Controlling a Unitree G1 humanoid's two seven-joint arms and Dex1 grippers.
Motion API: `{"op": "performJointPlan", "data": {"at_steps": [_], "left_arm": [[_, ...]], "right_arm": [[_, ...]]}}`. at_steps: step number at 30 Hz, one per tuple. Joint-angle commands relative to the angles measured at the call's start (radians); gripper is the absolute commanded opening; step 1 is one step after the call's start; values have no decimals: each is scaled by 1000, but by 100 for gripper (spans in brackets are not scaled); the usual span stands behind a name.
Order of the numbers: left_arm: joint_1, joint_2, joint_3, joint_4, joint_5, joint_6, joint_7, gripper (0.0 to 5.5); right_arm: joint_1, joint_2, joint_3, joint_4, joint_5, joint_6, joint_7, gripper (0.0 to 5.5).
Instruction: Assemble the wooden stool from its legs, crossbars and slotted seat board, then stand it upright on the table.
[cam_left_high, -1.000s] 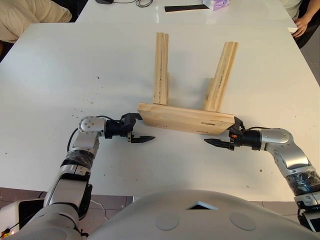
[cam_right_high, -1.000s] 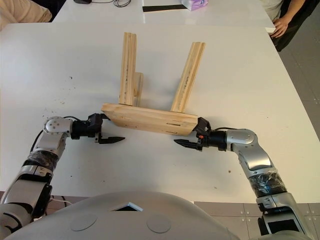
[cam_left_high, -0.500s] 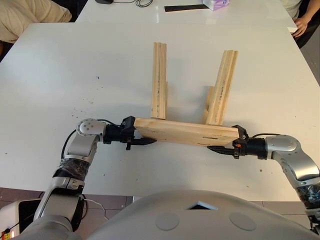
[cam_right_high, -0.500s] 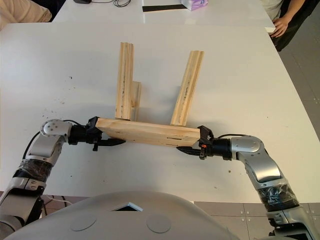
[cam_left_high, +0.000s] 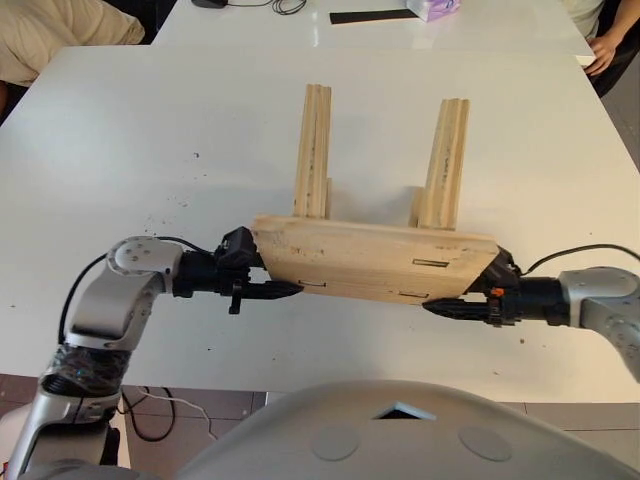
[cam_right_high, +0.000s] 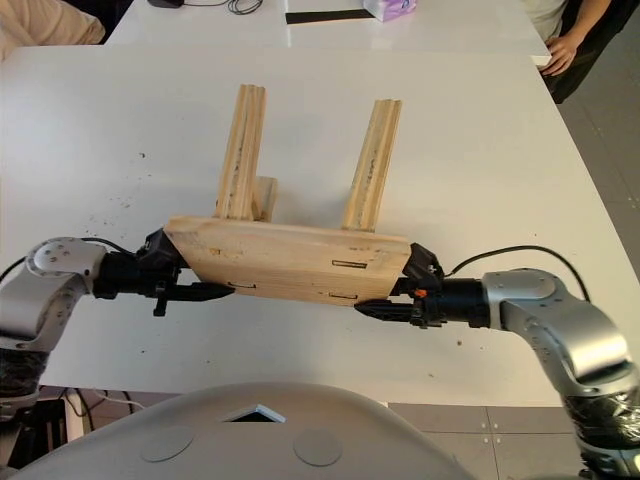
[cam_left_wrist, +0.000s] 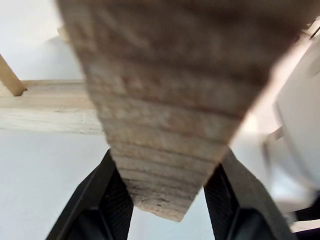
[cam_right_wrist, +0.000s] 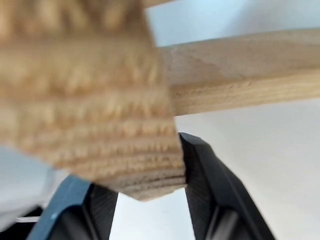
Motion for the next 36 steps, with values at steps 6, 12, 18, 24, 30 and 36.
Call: {"op": "performJointPlan", "data": {"at_steps": [6,12,18,24,30,36], "left_arm": [[-587,548,-32,-8,-1075,968,138,177],[-1091,528,-535,293,-1337,1102,150,177],[-1330,451,-909,440,-1446,1102,103,177],[-1243,411,-903,560,-1442,1102,271,177],[-1077,444,-740,407,-1446,1047,356,177],[-709,496,-428,152,-1331,778,559,177]], "right_arm": [[-99,-949,-134,209,1195,499,421,172],[137,-1199,-334,375,1195,715,562,172],[697,-1329,-758,591,1195,716,562,172],[1008,-1329,-878,613,1195,525,562,172],[1179,-1329,-950,482,1195,121,474,172],[1148,-1215,-807,342,1195,-166,152,172]]}}
